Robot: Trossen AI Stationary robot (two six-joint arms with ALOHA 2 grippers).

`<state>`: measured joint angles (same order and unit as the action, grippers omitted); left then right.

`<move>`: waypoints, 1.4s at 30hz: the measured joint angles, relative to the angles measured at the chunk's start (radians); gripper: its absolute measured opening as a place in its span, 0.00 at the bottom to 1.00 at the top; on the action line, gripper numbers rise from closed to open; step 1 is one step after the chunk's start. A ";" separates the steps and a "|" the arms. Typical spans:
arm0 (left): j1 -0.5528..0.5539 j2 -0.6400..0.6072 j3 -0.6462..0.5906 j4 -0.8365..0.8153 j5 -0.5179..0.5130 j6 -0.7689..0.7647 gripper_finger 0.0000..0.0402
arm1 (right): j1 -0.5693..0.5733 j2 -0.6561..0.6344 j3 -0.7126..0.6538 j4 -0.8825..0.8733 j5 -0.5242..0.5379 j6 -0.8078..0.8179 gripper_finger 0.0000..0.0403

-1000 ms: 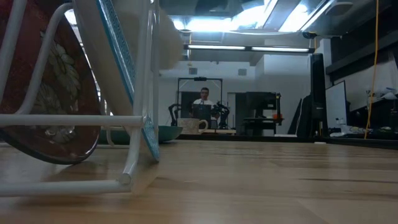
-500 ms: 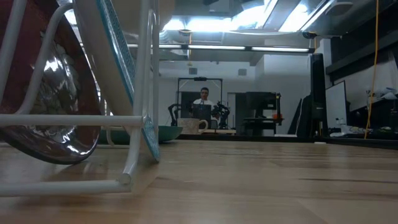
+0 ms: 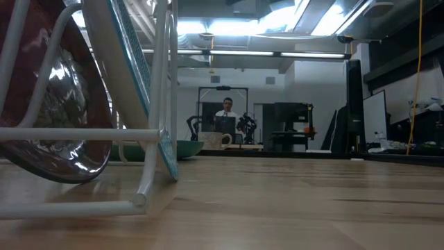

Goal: Sort dishes
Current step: Put the white plate into the dish rack

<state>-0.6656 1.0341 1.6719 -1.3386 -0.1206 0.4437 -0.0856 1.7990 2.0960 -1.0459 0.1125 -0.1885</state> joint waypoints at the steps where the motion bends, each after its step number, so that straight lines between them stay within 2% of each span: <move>1: 0.000 0.000 0.006 0.008 0.045 0.012 0.14 | 0.000 0.000 0.000 0.004 0.000 0.001 0.18; 6: -0.001 0.010 0.009 0.065 0.308 0.155 0.14 | 0.000 0.001 0.000 0.009 0.000 0.034 0.18; 9: -0.001 0.021 0.010 0.083 0.384 0.245 0.14 | 0.001 0.001 -0.001 0.009 0.000 0.056 0.18; 14: 0.002 0.064 0.010 0.070 0.375 0.322 0.14 | 0.001 0.001 -0.001 0.026 0.000 0.073 0.18; 18: 0.002 0.100 0.010 0.021 0.375 0.318 0.14 | 0.001 0.001 -0.001 0.041 0.000 0.076 0.18; 25: 0.002 0.160 0.009 -0.034 0.449 0.287 0.14 | 0.001 0.007 -0.001 0.054 0.000 0.076 0.18; 34: 0.033 0.198 0.009 -0.057 0.475 0.294 0.14 | 0.001 0.069 -0.002 0.055 -0.052 0.076 0.18; 42: 0.085 0.237 0.009 -0.103 0.515 0.334 0.14 | 0.001 0.119 -0.002 0.052 -0.054 0.076 0.18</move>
<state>-0.5809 1.2715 1.6814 -1.4421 0.3947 0.7780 -0.0845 1.9177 2.0945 -0.9938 0.0589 -0.1126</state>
